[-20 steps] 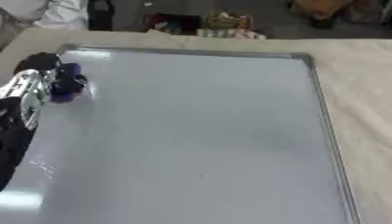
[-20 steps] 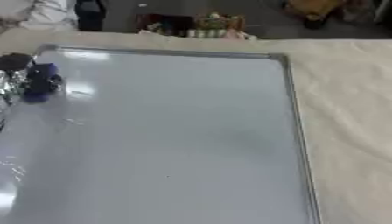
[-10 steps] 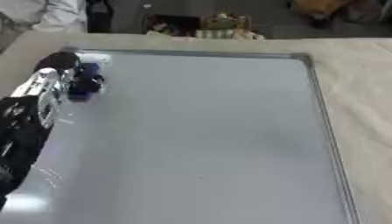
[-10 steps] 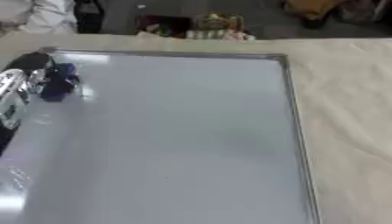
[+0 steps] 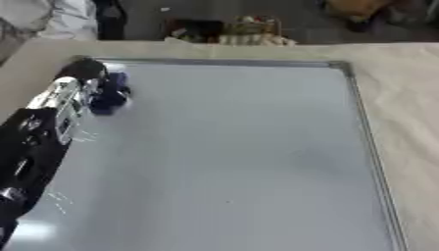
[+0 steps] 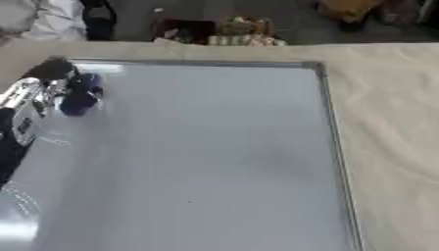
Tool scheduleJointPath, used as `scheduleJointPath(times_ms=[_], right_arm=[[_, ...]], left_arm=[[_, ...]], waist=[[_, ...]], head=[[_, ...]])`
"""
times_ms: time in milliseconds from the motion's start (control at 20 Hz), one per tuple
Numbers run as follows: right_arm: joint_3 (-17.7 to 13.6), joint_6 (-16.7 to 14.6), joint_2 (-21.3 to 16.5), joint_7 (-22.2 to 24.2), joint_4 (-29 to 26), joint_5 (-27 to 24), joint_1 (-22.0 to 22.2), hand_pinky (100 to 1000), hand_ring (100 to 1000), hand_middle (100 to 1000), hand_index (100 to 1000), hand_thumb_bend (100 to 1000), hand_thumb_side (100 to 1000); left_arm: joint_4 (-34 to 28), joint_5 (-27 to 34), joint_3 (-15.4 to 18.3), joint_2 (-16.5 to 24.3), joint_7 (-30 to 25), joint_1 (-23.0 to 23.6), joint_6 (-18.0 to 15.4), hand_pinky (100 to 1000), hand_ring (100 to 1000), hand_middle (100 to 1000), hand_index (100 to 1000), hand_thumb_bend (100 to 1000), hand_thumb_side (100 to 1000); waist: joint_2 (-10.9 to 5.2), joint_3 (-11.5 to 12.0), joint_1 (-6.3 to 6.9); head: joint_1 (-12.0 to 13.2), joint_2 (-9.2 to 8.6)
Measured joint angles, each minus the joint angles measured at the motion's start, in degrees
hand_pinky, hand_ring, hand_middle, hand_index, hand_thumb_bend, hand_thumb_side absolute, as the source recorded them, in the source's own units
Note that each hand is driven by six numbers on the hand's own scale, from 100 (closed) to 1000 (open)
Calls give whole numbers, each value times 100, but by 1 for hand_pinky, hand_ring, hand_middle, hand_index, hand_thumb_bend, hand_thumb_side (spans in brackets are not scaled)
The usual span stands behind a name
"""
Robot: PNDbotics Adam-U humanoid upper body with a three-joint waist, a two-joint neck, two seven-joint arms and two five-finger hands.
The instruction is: Wipe the whiteboard clean with a brush.
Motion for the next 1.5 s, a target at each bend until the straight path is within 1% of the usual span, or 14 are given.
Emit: scheduleJointPath(times_ms=[450, 800, 1200, 1500], right_arm=[[0, 1, 0, -3, 0, -2, -3, 790, 797, 722, 805, 100, 1000], [0, 2, 1, -4, 0, -2, -1, 790, 796, 723, 805, 100, 1000], [-11, 10, 1, -14, 0, -3, 30, 790, 796, 723, 804, 100, 1000], [-34, 11, 1, -33, 0, -3, 32, 790, 796, 723, 804, 100, 1000]], left_arm=[[-186, 345, -214, -58, -120, 11, -111, 495, 491, 294, 378, 184, 538], [-271, 358, -279, -102, -155, 35, -108, 500, 494, 297, 378, 180, 543], [-163, 77, -109, -137, 18, 71, 75, 509, 501, 303, 378, 172, 552], [-45, -155, 72, -27, 175, 126, 208, 510, 501, 303, 378, 167, 558]], waist=[[-6, 2, -6], [-33, 9, -39], [-51, 37, -47], [-64, 53, -78]], head=[[1, 0], [-4, 2], [-34, 2], [-53, 3]])
